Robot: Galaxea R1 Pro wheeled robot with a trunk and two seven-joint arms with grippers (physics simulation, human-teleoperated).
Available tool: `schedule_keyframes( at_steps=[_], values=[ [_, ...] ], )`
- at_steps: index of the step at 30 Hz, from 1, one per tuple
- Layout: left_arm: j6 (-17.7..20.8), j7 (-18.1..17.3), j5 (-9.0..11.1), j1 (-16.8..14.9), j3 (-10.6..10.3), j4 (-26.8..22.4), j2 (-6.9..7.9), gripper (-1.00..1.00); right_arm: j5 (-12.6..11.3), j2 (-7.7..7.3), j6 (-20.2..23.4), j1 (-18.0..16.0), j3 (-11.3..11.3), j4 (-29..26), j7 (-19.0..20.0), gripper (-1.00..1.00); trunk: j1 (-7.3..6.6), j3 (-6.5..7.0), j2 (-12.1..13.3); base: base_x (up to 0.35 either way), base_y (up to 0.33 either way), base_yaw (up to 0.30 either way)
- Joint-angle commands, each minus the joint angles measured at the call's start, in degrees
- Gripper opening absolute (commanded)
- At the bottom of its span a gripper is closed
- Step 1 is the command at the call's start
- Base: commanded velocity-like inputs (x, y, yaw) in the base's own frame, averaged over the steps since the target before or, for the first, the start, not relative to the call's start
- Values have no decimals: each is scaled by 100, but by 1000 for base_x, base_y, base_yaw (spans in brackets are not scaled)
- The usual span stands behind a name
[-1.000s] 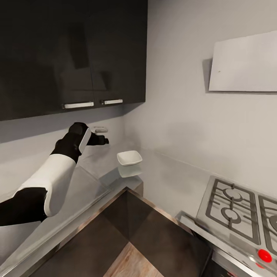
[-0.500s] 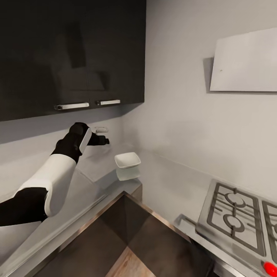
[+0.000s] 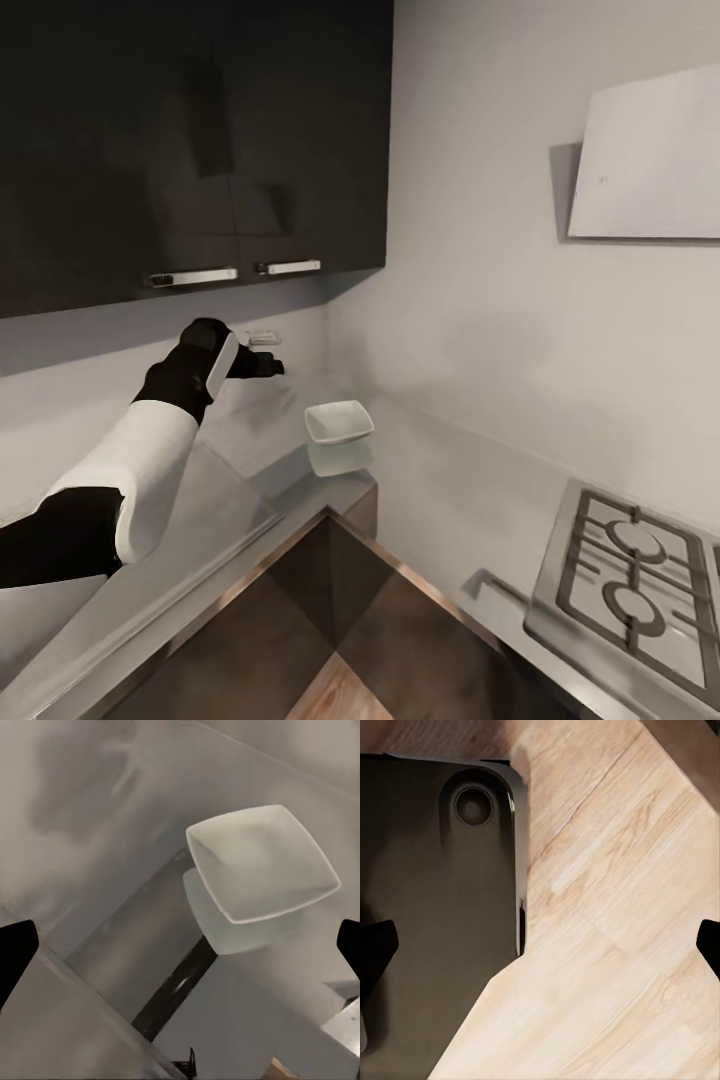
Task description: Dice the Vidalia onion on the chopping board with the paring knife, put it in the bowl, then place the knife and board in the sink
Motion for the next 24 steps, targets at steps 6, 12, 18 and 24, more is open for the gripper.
schedule_keyframes(
  at_steps=[6,12,18,24],
  values=[
    [21,-6,0,-1,3,-3,-8,100,2,-1,-29,-4,4,14,1,100,4,-2,-3,314,0,2],
    [18,-6,0,-1,1,-3,-14,100,2,-1,-28,-4,4,14,1,100,4,-2,-3,296,-17,0],
    [11,-1,0,-1,-7,9,-177,100,2,-1,-29,-4,4,14,1,100,4,-2,-3,56,-8,0],
    [-6,0,0,-1,-7,115,-243,100,2,-1,-27,-4,4,14,1,100,4,-2,-3,7,-1,0]
  ],
)
